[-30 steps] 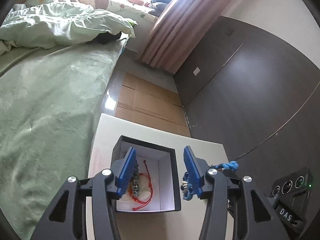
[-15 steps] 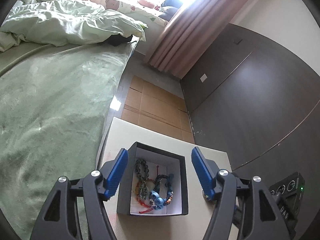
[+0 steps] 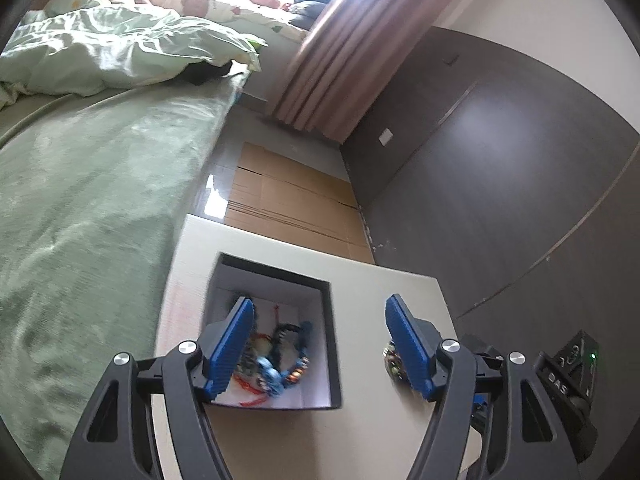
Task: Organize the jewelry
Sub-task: 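Grasp the brown rudraksha bead bracelet with the right tool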
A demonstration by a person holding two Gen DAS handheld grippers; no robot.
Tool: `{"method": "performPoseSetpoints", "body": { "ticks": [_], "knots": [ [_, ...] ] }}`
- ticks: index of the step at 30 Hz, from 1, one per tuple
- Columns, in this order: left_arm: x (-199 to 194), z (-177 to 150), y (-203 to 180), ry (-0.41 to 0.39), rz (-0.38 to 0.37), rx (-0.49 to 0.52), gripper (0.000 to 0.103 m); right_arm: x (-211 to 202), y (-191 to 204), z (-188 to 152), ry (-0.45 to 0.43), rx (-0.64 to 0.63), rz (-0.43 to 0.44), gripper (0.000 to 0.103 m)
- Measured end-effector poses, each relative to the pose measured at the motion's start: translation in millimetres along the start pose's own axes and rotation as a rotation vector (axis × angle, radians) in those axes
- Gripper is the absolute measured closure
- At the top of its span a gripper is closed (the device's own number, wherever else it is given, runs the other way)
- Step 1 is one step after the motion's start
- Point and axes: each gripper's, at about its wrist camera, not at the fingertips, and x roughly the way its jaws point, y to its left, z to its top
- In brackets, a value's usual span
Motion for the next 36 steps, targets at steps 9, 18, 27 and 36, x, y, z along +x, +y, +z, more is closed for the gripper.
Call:
{"method": "performPoseSetpoints", "body": {
  "ticks": [9, 18, 27, 36],
  "knots": [
    [7.9, -20.2, -26.2, 0.028, -0.035, 0.047, 0.037, -17.9, -21.6, 4.3, -0.015, 0.050, -0.036, 0.049],
    [21.8, -35.9, -47.1, 0.060, -0.076, 0.099, 0.042, -29.2, -51.0, 13.3, -0.033, 0.116, -0.132, 0.049],
    [47.5, -50.7, -64.6, 0.122, -0.114, 0.130, 0.049, -19.3, -79.1, 22.6, -0.006, 0.184, -0.233, 0.049],
    [72.0, -54.0, -63.5, 0.164, -0.123, 0.123, 0.054, 4.0, -75.2, 38.2, -0.012, 0.092, -0.358, 0.051]
  ]
}}
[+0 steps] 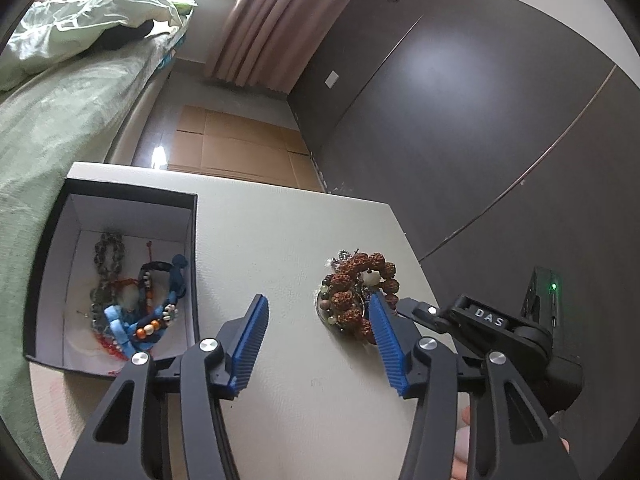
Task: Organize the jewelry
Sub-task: 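Grasp the brown rudraksha bead bracelet with the right tool, then grasp the dark mixed-bead bracelet with the left tool while the right tool holds the rudraksha bracelet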
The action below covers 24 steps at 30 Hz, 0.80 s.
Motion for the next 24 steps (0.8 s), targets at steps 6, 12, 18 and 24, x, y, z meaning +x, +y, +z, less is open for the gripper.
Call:
{"method": "performPoseSetpoints", "body": {
  "ticks": [6, 12, 18, 24],
  "knots": [
    [15.3, 3.3, 1.2, 0.021, -0.011, -0.006, 0.059, 15.7, 9.4, 1.7, 0.017, -0.057, -0.052, 0.064],
    [24.8, 7.6, 3.2, 0.030, -0.012, -0.014, 0.059, 22.8, 22.5, -0.9, -0.010, -0.127, -0.145, 0.073],
    [30.7, 9.9, 3.3, 0.035, -0.012, -0.011, 0.059, 16.4, 15.7, 4.3, -0.022, -0.084, -0.108, 0.083],
    [34.1, 10.0, -0.6, 0.031, -0.002, 0.000, 0.059, -9.9, 25.4, 10.3, -0.081, -0.102, -0.013, 0.083]
  ]
}}
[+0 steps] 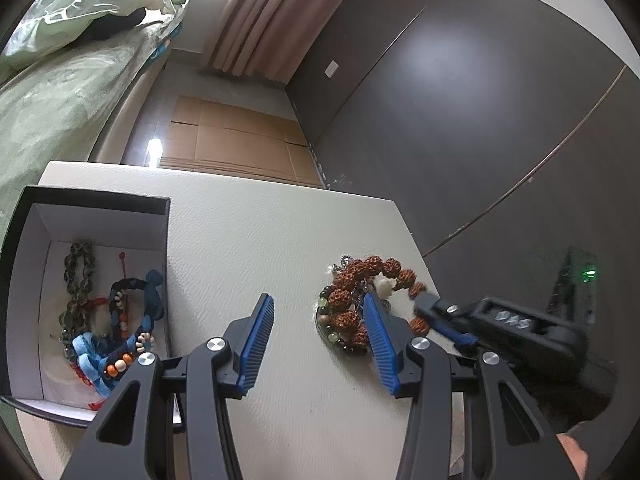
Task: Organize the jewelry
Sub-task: 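Grasp the dark mixed-bead bracelet with the left tool while the right tool holds the rudraksha bracelet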
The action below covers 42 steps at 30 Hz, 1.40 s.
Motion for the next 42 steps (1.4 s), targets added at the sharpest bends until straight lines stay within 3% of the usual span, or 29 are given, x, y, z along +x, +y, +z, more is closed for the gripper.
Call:
{"method": "performPoseSetpoints", "body": {
  "ticks": [6, 12, 24, 31, 39, 42],
  "knots": [
    [0.4, 0.6, -8.6, -0.014, -0.004, 0.030, 0.059, -24.3, 4.9, 7.5, -0.042, -0.002, 0.126, 0.083],
    [14.0, 1.9, -18.3, -0.002, -0.013, 0.053, 0.061, -43.4, -3.3, 14.5, -0.082, 0.022, 0.179, 0.083],
    [61.7, -2.6, -14.4, 0.085, 0.047, 0.031, 0.074, -58.1, -35.9, 25.3, -0.102, 0.126, 0.182, 0.083],
    [74.5, -17.6, -26.1, 0.102, 0.120, 0.132, 0.076, -58.1, -38.2, 25.2, -0.090, 0.142, 0.183, 0.083],
    [75.0, -31.2, -36.9, 0.118, 0.239, 0.256, 0.095, -54.0, -37.0, 23.1, -0.071, 0.141, 0.181, 0.083],
    [72.5, -31.7, -31.5, 0.127, 0.223, 0.238, 0.096, -53.5, -36.0, 22.1, -0.067, 0.136, 0.179, 0.083]
  ]
}}
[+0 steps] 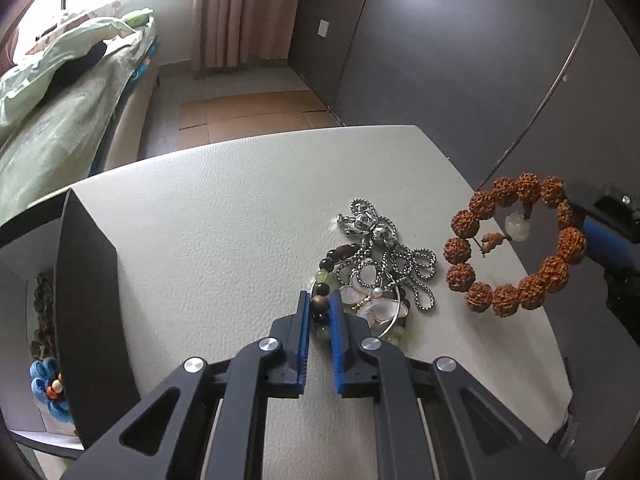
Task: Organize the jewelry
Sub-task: 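Grasp the dark mixed-bead bracelet with the left tool while the right tool holds the rudraksha bracelet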
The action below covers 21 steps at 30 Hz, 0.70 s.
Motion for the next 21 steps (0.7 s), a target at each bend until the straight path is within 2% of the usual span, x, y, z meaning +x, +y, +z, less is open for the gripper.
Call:
{"method": "performPoseSetpoints", "body": {
  "ticks": [10, 21],
  "knots": [
    [-34.0, 8.8, 22.9, -0.041, -0.179, -0.126, 0.096, 2.0, 5.6, -3.9, 0.005, -0.027, -0.003, 0.083],
    [-60.6, 13.2, 34.7, -0.071, -0.280, -0.187, 0.096, 2.5, 9.0, -11.5, 0.017, -0.049, -0.002, 0.083]
  ]
}}
